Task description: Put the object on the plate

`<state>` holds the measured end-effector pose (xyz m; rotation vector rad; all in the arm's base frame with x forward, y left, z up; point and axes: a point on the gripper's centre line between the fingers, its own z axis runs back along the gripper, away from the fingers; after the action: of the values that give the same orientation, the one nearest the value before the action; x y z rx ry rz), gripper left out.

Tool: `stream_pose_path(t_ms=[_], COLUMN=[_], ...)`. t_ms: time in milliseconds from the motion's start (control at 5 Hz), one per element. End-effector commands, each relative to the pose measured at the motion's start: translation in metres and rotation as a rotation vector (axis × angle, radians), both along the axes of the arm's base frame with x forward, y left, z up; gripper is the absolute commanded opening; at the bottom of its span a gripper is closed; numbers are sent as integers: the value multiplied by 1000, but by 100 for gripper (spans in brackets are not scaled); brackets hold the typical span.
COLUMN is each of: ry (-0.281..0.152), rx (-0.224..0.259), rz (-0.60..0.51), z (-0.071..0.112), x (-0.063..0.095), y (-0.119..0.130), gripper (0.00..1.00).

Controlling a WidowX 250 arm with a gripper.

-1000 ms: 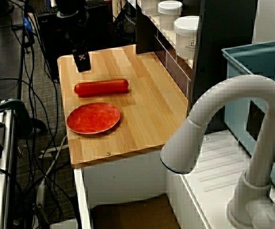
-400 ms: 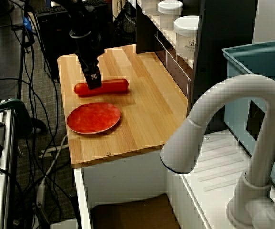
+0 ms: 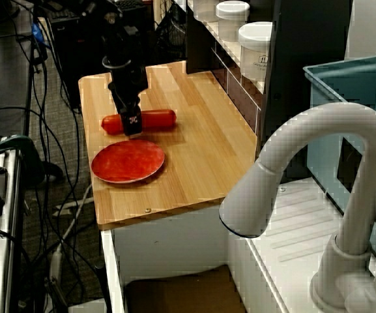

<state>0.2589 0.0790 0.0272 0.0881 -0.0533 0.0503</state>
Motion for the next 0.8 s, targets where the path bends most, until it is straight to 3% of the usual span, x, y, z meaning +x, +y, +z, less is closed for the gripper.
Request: stream_pose_path(t_ms=[0,200,400,600], ry=[-23,-18,-35,-68], rx=[-9,-23,-61,-79], rz=[5,0,-20,-66], z=[6,18,50,73], x=[-2,-1,-3,-14], y=[10,11,10,1], gripper=[0,0,0,0])
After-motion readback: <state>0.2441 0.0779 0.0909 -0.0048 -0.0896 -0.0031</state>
